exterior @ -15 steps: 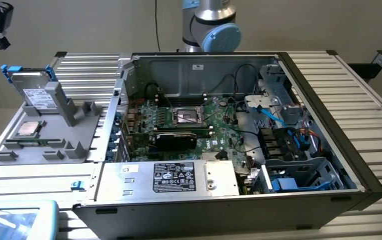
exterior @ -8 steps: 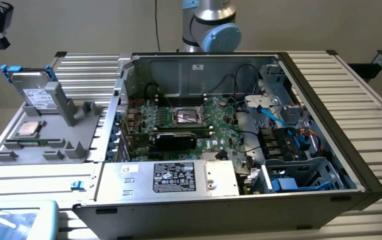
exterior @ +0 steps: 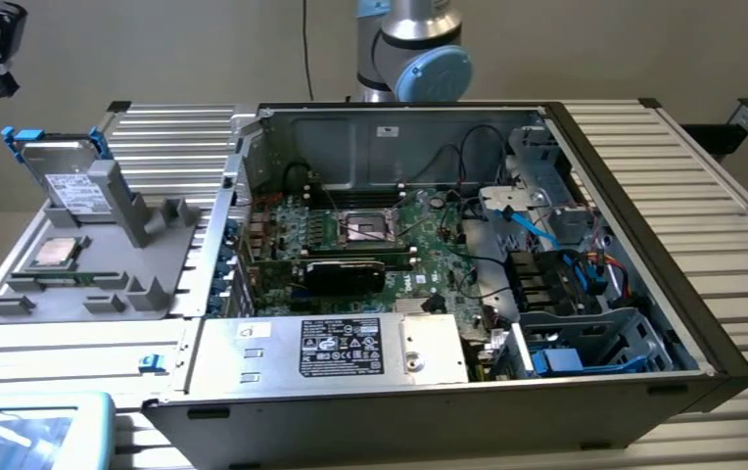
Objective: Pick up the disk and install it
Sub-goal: 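Pick up the disk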
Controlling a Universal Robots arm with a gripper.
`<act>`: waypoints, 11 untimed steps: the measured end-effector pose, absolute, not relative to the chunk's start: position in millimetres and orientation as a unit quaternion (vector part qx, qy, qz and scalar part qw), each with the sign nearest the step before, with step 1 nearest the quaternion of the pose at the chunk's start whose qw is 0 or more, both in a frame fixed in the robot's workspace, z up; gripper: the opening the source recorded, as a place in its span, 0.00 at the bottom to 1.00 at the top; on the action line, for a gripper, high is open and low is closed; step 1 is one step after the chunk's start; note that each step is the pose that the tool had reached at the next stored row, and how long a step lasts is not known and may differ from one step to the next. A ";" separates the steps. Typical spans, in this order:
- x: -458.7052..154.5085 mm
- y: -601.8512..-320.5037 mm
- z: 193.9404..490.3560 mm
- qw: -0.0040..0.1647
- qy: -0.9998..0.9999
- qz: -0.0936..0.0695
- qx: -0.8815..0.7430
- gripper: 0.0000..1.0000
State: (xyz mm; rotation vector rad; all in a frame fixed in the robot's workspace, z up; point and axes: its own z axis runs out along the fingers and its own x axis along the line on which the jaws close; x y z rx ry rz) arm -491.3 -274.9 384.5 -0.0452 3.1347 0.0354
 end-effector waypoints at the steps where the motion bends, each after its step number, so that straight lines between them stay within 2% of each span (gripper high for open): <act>1: -491.3 -275.0 384.5 0.003 1.000 0.011 -0.023 0.11; 11: -491.2 -275.0 384.2 0.002 0.993 0.012 -0.115 0.11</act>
